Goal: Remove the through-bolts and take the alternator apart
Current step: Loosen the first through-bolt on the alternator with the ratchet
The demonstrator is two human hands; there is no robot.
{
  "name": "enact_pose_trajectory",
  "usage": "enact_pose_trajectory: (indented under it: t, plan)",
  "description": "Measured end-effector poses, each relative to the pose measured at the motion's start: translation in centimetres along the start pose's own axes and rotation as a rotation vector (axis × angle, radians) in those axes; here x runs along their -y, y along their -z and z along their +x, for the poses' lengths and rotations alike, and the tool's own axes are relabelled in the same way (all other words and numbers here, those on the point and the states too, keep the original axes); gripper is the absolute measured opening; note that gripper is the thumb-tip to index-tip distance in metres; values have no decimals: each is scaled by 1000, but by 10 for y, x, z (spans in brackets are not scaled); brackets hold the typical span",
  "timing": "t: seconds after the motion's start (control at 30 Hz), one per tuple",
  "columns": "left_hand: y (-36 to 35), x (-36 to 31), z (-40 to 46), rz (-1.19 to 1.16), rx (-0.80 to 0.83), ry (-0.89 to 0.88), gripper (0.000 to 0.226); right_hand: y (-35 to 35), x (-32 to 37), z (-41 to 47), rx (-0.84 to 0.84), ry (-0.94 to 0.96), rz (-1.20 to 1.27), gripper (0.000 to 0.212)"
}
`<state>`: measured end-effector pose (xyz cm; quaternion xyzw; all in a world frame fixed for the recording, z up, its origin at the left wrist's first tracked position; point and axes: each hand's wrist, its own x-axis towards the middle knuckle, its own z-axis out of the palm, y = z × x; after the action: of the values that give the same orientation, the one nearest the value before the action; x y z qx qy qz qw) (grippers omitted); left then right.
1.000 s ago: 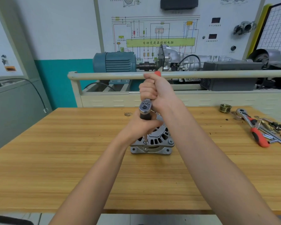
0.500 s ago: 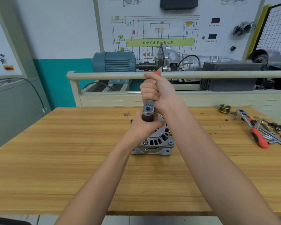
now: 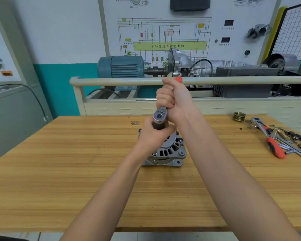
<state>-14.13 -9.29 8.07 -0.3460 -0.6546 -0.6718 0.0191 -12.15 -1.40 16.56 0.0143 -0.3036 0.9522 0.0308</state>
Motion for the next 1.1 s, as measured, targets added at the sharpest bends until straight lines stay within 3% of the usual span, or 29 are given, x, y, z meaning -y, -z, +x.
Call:
enact_pose_trajectory:
  t: [0.07,0.13,0.2,0.3,0.33,0.4,0.5,0.57,0.63,0.73,0.77,0.83,0.97,1.03,1.1]
  plan:
    - [-5,0,1,-102,-178,22,32,1,-3,0,-86,157,73,45]
    - [-6,0,1,-77,-179,3,33,3,-1,0,-83,152,77,45]
    - [2,-2,-1,22,33,-20,39,3,3,-2,6,2,21,49]
    - [16,-11,0,159,499,-10,37,2,6,-3,187,-260,-128,48]
    - [17,-13,0,198,538,3,39,1,5,-3,217,-301,-169,45]
    - [13,-11,1,198,397,16,42,-1,2,-2,170,-255,-142,46]
    - [-2,-7,2,17,-60,95,38,0,0,3,-30,28,75,45]
    - [-5,-7,4,-26,-176,135,37,1,1,4,-94,129,133,45]
    - [3,-6,6,45,15,93,38,2,4,2,-53,57,94,47]
    - [20,-13,4,175,502,31,31,3,8,-1,122,-218,-51,50]
    - [21,-14,3,202,560,29,32,2,7,0,165,-283,-89,50]
    - [14,-11,3,184,435,32,37,0,5,1,163,-298,-105,52]
    - [-6,-5,6,20,-169,125,37,0,2,6,-49,61,119,49]
    - [-2,-4,8,38,-133,104,37,2,1,5,-81,129,147,47]
    - [9,-5,7,75,165,51,37,3,4,2,-18,32,78,48]
